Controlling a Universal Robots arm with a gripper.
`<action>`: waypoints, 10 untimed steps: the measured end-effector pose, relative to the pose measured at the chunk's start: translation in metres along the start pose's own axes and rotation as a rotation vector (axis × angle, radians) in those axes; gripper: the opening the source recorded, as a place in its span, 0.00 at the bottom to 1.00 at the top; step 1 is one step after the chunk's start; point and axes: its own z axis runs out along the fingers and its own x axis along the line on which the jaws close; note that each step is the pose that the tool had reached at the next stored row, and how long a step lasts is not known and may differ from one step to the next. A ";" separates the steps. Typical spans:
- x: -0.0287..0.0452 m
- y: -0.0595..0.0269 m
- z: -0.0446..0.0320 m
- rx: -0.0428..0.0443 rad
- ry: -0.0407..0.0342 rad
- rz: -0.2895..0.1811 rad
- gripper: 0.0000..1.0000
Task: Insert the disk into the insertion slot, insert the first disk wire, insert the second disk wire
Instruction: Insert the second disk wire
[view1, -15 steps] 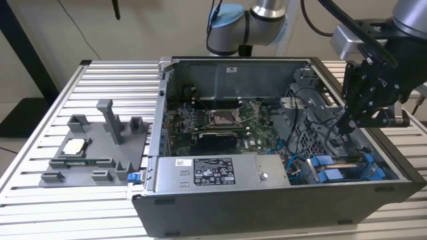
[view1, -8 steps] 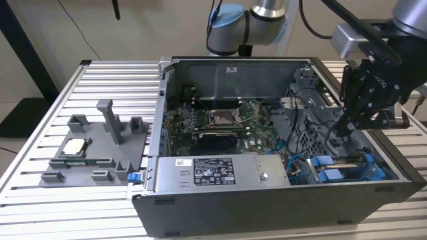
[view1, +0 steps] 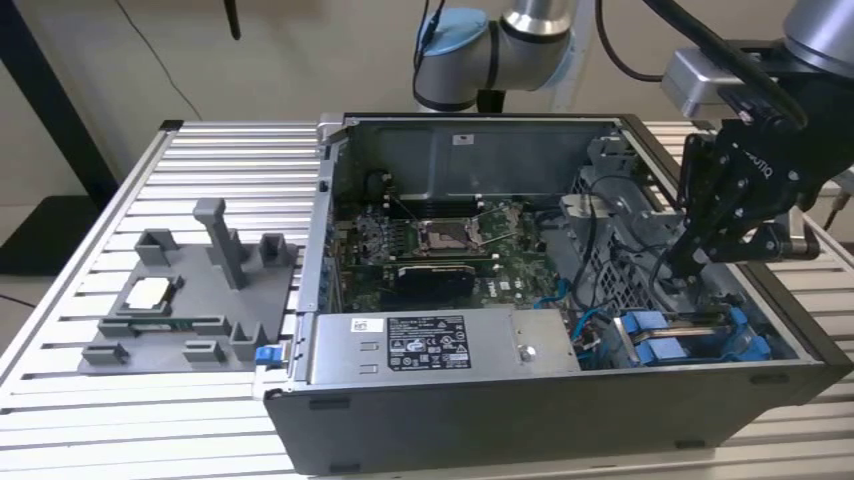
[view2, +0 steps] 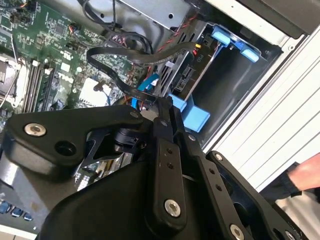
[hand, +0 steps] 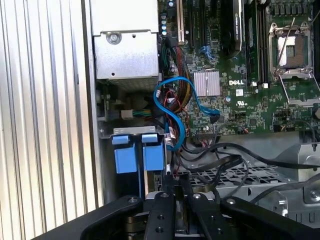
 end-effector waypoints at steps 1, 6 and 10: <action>0.0000 0.0000 0.0000 0.0000 0.0001 0.000 0.16; 0.0001 0.0000 0.0021 0.0000 0.0017 0.000 0.16; 0.0002 -0.0001 0.0047 -0.0009 0.0036 0.000 0.16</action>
